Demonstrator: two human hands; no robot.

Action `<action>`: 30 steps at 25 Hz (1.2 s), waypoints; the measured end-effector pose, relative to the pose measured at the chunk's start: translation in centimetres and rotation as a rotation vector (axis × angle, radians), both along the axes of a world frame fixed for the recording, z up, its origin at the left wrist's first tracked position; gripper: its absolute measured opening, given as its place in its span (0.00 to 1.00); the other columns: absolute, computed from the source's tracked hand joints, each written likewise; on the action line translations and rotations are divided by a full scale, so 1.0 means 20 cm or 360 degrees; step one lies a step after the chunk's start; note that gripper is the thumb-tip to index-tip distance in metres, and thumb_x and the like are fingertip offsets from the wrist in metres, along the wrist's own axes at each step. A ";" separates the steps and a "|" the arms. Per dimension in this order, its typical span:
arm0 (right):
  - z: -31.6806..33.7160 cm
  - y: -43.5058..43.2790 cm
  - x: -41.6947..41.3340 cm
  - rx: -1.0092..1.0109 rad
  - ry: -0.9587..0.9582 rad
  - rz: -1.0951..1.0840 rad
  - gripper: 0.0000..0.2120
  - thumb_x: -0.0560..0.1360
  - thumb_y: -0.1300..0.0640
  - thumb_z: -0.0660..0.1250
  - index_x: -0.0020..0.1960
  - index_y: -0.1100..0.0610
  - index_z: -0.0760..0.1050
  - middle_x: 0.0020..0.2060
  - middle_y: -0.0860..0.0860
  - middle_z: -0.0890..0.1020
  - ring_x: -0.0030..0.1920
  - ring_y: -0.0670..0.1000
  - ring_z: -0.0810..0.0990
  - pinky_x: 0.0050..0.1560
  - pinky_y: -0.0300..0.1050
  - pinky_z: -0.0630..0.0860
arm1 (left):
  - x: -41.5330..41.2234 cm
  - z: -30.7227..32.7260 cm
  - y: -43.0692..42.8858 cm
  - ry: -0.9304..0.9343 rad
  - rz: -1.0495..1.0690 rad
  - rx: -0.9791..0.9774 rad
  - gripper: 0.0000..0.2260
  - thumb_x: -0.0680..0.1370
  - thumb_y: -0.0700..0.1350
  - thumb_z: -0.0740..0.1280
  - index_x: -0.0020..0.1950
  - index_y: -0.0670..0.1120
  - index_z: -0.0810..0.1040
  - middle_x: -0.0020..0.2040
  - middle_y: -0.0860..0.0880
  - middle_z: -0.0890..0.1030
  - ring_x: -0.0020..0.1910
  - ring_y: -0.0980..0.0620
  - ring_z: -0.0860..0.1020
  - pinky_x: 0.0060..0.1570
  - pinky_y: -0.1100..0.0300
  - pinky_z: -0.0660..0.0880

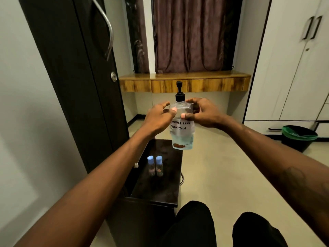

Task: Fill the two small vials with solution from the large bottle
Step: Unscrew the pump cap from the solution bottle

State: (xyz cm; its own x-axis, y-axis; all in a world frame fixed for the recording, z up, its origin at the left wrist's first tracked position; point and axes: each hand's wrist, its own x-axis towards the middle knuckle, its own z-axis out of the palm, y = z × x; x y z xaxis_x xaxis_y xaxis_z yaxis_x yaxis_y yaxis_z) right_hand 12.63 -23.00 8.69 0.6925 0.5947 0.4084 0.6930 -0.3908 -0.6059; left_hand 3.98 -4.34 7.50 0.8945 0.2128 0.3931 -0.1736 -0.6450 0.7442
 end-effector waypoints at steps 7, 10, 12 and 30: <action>0.27 -0.41 -0.14 -0.0001 0.0091 0.0014 0.28 0.74 0.52 0.76 0.70 0.59 0.74 0.56 0.54 0.85 0.56 0.50 0.84 0.56 0.47 0.84 | 0.07 0.18 -0.16 0.0256 -0.0729 -0.0499 0.34 0.70 0.45 0.77 0.75 0.52 0.71 0.62 0.46 0.83 0.61 0.45 0.83 0.62 0.44 0.79; 0.33 -0.53 -0.21 -0.0001 0.0111 0.0050 0.24 0.74 0.52 0.76 0.68 0.56 0.76 0.54 0.51 0.86 0.54 0.49 0.85 0.51 0.44 0.84 | 0.06 0.25 -0.25 0.0304 -0.0945 -0.0452 0.35 0.67 0.44 0.80 0.72 0.51 0.73 0.59 0.48 0.86 0.57 0.49 0.84 0.55 0.49 0.83; 0.34 -0.60 -0.24 0.0049 0.0169 0.0084 0.19 0.74 0.52 0.76 0.64 0.51 0.78 0.51 0.50 0.88 0.52 0.47 0.86 0.46 0.40 0.84 | 0.05 0.29 -0.30 0.0290 -0.1044 -0.0444 0.30 0.67 0.45 0.81 0.67 0.50 0.76 0.56 0.50 0.87 0.55 0.50 0.85 0.49 0.55 0.83; 0.49 -0.65 -0.43 0.0090 -0.0522 -0.0304 0.27 0.66 0.34 0.76 0.44 0.60 0.84 0.34 0.52 0.84 0.31 0.44 0.80 0.28 0.37 0.75 | 0.01 0.28 -0.49 0.0091 -0.1102 0.0015 0.26 0.63 0.49 0.86 0.57 0.45 0.84 0.50 0.48 0.88 0.50 0.50 0.87 0.46 0.57 0.84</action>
